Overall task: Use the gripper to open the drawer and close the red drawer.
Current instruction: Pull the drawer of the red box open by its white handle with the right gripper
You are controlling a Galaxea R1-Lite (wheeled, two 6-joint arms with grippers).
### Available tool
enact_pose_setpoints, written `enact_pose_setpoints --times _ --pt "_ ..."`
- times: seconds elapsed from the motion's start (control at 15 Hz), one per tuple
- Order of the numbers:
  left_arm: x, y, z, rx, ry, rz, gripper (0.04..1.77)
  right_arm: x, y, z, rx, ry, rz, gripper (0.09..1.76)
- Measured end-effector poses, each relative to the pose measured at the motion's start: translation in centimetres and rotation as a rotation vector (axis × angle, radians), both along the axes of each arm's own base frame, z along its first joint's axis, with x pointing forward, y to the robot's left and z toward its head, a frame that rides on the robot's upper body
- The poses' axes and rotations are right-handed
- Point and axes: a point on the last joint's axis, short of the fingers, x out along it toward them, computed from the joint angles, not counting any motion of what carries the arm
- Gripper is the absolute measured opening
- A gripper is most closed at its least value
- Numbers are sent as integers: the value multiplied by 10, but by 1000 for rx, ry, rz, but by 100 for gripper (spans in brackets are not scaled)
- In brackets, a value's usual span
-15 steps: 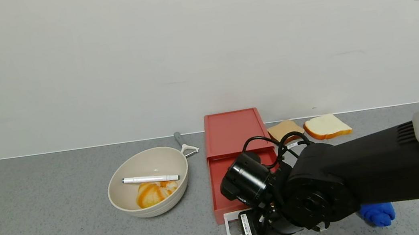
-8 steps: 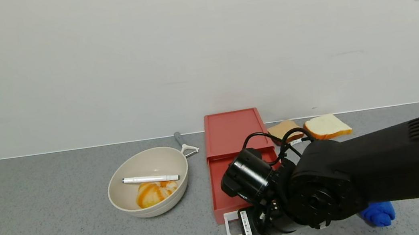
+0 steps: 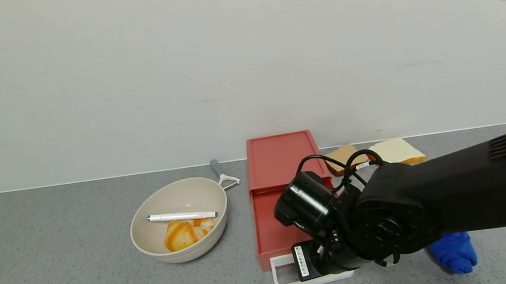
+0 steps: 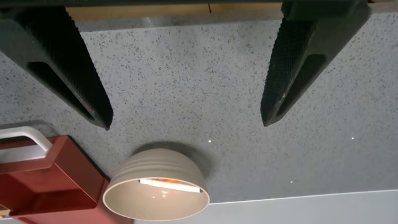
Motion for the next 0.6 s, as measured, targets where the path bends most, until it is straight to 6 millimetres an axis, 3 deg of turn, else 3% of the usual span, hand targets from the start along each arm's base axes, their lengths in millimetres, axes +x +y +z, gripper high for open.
enact_pose_setpoints --times 0.6 --pt "0 0 0 0 0 0 172 4 6 -21 -19 32 2 12"
